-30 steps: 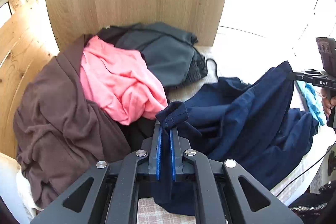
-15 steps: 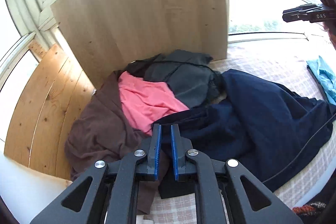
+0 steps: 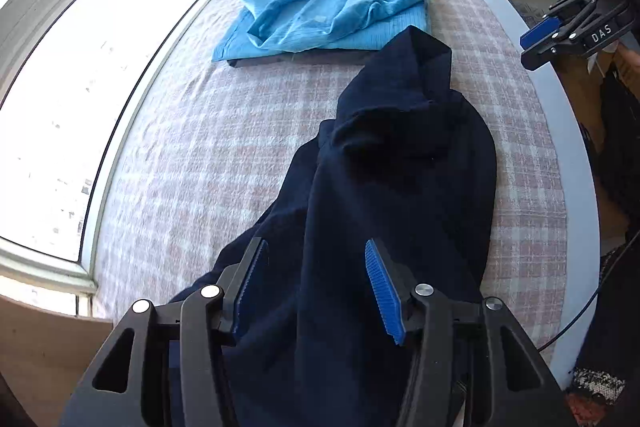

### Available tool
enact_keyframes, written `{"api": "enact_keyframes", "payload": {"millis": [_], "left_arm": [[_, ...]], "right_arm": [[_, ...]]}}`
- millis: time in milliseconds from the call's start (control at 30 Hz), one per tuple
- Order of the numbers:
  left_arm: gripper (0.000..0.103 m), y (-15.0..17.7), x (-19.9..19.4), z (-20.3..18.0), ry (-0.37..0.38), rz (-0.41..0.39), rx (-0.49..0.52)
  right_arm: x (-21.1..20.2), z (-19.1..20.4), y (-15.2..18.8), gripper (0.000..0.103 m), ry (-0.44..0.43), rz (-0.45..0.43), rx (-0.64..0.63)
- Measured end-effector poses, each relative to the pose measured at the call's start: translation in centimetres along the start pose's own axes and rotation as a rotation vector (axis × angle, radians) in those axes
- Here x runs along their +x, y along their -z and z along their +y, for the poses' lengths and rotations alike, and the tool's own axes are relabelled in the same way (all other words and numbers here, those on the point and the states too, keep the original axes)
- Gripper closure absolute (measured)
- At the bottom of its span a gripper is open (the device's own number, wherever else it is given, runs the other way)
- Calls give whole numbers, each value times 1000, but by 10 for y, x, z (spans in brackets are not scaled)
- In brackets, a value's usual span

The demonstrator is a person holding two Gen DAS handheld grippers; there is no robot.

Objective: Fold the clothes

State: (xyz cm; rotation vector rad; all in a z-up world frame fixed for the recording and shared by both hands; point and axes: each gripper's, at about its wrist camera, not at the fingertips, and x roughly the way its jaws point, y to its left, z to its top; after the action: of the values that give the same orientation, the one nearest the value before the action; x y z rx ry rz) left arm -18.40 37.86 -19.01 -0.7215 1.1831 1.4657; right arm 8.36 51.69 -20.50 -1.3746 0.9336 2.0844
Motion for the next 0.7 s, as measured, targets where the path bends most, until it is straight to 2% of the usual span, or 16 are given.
{"api": "enact_keyframes", "payload": {"millis": [33,67,167,233,333,467,567,600,700], "left_arm": [[54,-17,13,-8,-5,17,57],[54,-29,25,-12,22,41,90],[56,-54,57,-18,111,116,118],[98,-62,69,-20,169,153,105],[99,-60,54,-1,204,109,-5],[99,-19,-3,68,150,1,-253],[100,43,-56,124,55,-54,-446],[99,66,-69,138,36,-57,-496],[99,132,-98,158,-132,-2,-591]], "right_arm": [[-2,-7,8,57,-5,-7,24],[-4,-13,15,57,-10,-12,46],[-1,-20,28,57,-12,-7,79],[3,-21,32,57,-13,3,90],[14,-10,25,57,-13,21,73],[28,22,2,57,-48,28,-6],[43,48,-16,57,-65,47,-61],[48,57,-22,57,-70,57,-77],[55,88,-30,57,-111,63,-138]]}}
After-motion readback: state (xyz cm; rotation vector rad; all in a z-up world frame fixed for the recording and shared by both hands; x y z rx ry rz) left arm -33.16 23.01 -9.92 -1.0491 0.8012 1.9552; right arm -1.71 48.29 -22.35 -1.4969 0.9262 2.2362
